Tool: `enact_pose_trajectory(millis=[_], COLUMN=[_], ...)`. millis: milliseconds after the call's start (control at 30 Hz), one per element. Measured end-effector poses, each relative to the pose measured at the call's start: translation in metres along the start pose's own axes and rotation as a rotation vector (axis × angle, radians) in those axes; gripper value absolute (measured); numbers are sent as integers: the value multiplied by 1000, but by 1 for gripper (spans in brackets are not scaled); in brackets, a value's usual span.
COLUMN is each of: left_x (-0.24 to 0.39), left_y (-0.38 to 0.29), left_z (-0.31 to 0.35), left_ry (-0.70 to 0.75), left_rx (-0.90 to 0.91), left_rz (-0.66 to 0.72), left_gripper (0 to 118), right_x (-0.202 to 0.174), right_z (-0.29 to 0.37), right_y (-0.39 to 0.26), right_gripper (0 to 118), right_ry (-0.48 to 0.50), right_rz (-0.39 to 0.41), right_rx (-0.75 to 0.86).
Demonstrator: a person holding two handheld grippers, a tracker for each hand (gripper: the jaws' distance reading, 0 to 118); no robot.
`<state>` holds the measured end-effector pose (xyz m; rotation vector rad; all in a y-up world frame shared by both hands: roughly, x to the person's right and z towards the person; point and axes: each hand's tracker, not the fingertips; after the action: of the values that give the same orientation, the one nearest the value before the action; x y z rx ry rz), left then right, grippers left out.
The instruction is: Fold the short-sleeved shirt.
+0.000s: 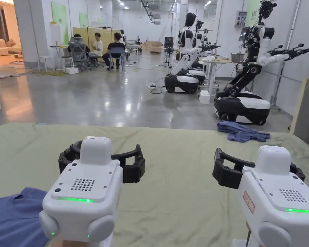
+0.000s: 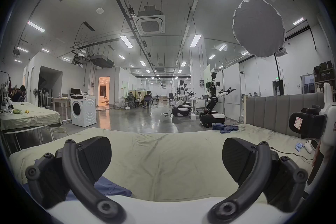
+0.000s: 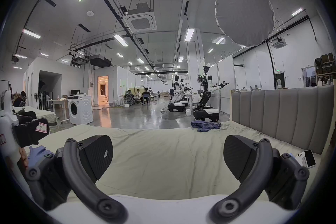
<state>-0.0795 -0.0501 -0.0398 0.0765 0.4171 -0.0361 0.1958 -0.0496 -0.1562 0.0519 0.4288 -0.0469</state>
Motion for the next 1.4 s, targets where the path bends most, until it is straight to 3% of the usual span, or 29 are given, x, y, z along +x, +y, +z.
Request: enact_pose_trajectory(millis=[1400], left_x=[1], left_y=[-4], left_z=[4], left_ry=[2], left_rx=[-27], left_rz=[-23], left_gripper=[118], right_x=[-10], right_z=[3], right_y=[-5], right_gripper=[118], right_ry=[9], right_rz=[61], right_rx=[15])
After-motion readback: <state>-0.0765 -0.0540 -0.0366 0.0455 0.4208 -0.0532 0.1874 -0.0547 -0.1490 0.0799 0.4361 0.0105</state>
